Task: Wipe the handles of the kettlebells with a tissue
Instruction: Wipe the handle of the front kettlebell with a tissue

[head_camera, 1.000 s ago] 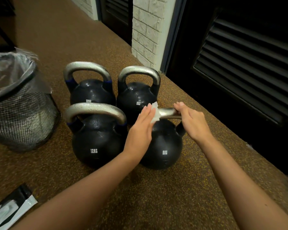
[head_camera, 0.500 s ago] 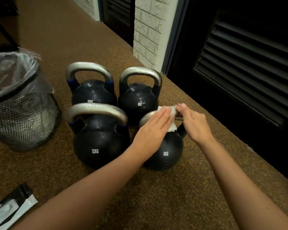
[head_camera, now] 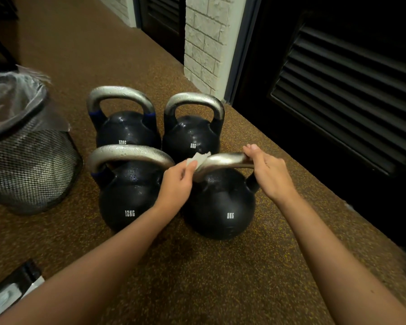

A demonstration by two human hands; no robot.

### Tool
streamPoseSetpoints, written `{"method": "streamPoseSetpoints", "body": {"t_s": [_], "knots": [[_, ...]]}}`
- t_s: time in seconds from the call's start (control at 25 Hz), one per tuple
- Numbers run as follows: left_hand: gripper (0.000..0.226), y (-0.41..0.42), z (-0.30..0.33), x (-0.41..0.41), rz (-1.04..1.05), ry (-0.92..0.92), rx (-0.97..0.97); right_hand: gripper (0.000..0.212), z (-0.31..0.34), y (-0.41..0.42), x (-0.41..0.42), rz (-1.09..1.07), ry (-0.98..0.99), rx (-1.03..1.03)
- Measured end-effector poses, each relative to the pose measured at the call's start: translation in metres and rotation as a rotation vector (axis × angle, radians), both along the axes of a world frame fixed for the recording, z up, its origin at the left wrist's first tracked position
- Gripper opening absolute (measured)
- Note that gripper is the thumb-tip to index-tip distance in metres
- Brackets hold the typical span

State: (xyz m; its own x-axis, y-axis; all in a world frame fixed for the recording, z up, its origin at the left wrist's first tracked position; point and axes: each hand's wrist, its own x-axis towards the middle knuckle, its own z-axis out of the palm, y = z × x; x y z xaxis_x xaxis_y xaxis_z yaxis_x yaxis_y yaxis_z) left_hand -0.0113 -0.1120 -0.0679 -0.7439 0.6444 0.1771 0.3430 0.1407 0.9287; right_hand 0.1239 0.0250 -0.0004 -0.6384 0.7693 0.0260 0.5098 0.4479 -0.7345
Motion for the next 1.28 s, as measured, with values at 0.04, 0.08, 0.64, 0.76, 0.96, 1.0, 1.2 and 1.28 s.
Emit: {"method": "streamPoseSetpoints", "body": {"t_s": [0.04, 0.08, 0.64, 0.76, 0.96, 1.0, 1.2, 1.28], "knots": [[0.025, -0.005, -0.005, 0.005, 0.016, -0.023, 0.002, 0.043, 0.001, -0.001, 0.0, 0.007, 0.001, 0.007], [0.025, -0.009, -0.009, 0.012, 0.032, -0.036, 0.011, 0.042, 0.001, -0.001, 0.0, 0.013, -0.003, 0.016], [0.047, 0.011, -0.021, 0.079, 0.226, -0.086, 0.036, 0.051, 0.0, 0.0, -0.002, 0.02, -0.076, 0.033], [0.046, 0.015, -0.017, 0.081, 0.25, -0.076, 0.046, 0.05, -0.005, -0.003, -0.002, 0.108, -0.123, 0.15], [0.052, 0.019, -0.017, 0.079, 0.112, 0.213, 0.004, 0.048, -0.013, -0.009, 0.003, 0.158, -0.101, 0.186], [0.053, 0.02, -0.02, 0.076, 0.1, 0.329, -0.048, 0.048, -0.013, -0.009, 0.005, 0.16, -0.096, 0.191], [0.064, 0.011, -0.046, 0.052, 0.087, 0.938, -0.34, 0.046, -0.015, -0.008, 0.009, 0.183, -0.068, 0.167], [0.059, 0.008, -0.044, 0.046, 0.083, 1.038, -0.355, 0.046, -0.014, -0.007, 0.009, 0.179, -0.069, 0.16]]}}
